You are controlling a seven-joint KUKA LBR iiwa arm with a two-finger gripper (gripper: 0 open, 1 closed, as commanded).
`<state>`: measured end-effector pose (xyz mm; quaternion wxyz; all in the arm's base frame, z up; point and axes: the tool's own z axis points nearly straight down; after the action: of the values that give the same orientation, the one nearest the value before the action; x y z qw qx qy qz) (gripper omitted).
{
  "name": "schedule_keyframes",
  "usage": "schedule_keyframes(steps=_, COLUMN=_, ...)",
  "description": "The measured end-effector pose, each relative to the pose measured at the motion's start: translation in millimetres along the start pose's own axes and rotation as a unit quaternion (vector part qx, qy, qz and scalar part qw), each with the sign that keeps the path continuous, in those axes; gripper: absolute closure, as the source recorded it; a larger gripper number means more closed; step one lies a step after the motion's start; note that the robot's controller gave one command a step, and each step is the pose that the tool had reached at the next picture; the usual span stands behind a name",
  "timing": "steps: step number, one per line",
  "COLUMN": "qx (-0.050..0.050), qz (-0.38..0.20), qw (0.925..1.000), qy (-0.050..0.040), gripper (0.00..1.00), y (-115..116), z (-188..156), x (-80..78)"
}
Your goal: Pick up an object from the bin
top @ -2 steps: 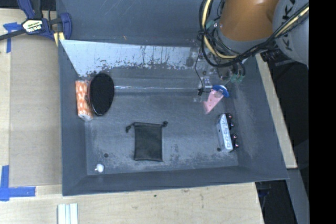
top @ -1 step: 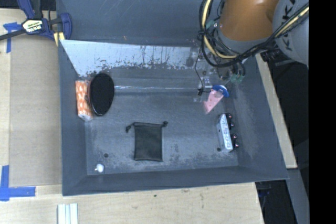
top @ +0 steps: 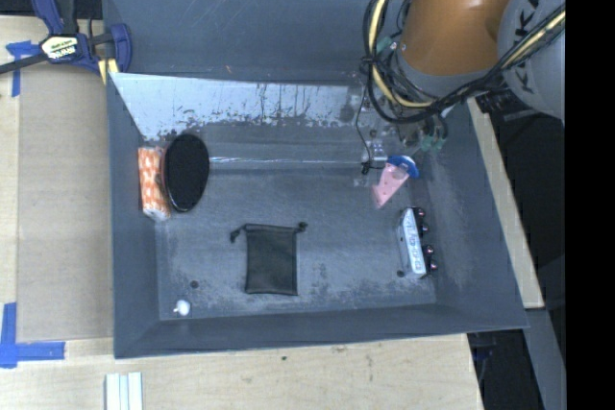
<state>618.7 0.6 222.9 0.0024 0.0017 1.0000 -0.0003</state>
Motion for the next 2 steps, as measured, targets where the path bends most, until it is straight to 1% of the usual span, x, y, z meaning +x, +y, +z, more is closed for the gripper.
schedule_keyframes(steps=1, qx=-0.001, qz=-0.032, qw=0.9995, qy=0.0025, gripper=0.00, y=-12.2, z=-21.7, x=9.0)
schedule_keyframes(steps=2, qx=0.000, qz=0.014, qw=0.9999, qy=-0.0034, gripper=0.00, y=-12.7, z=-21.8, x=4.3)
